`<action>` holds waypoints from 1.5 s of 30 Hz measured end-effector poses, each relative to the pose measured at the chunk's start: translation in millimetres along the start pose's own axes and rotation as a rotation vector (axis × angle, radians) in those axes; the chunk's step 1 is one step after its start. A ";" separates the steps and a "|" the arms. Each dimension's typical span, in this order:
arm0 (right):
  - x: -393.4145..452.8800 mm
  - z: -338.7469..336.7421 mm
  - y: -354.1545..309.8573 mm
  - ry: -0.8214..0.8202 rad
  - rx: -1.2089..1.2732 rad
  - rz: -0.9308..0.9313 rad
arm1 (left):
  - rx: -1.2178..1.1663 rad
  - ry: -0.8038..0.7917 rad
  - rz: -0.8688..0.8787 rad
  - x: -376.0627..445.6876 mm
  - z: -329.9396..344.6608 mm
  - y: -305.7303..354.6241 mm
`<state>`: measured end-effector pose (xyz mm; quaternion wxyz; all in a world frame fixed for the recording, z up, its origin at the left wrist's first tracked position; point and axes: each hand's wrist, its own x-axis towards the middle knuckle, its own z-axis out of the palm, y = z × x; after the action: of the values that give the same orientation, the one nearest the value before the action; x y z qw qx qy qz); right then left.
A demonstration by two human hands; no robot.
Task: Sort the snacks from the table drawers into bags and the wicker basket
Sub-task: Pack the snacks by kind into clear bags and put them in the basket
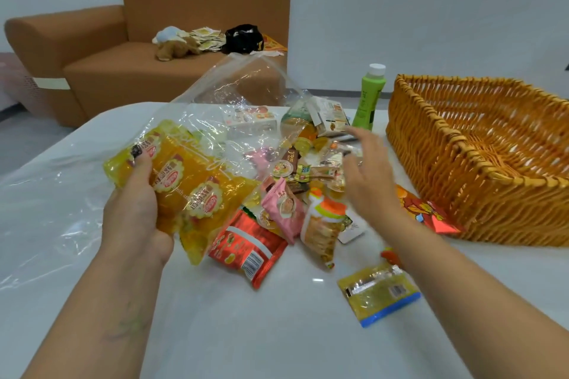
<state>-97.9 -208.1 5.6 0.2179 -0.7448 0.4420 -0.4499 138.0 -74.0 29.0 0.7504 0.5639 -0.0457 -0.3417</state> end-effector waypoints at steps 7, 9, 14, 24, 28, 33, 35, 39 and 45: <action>21.9 -32.4 74.3 -0.364 -0.623 0.579 | 0.024 0.001 -0.004 -1.6 -3.2 0.6; 27.5 -31.3 72.7 -0.326 -0.636 0.529 | 0.027 0.004 -0.007 -2.5 -4.8 0.7; 33.9 -21.7 73.8 -0.453 -0.496 0.299 | 0.048 0.001 -0.017 -6.5 -3.6 0.8; 93.9 -21.7 71.3 -0.109 0.145 0.418 | 0.017 -0.093 -0.081 4.5 -1.7 0.9; 110.3 -11.2 71.2 -0.497 -0.243 0.403 | 0.015 -0.144 -0.082 4.3 5.3 -2.9; 100.1 13.4 76.9 -0.639 -0.483 0.273 | 0.014 -0.178 -0.089 0.8 13.5 -6.5; 91.2 15.2 76.2 -0.462 -0.627 0.168 | 0.010 -0.194 -0.091 -3.5 16.7 -7.2; 61.3 -2.8 51.9 0.025 -0.621 0.108 | 0.027 -0.205 -0.060 -13.8 15.8 -6.8; -18.3 -39.0 -10.0 -0.001 -0.317 -0.026 | 0.051 -0.246 -0.013 -31.4 10.6 -6.8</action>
<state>-130.7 -184.4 23.6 0.0921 -0.7759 0.4975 -0.3768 106.2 -65.8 36.7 0.7223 0.5370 -0.1424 -0.4118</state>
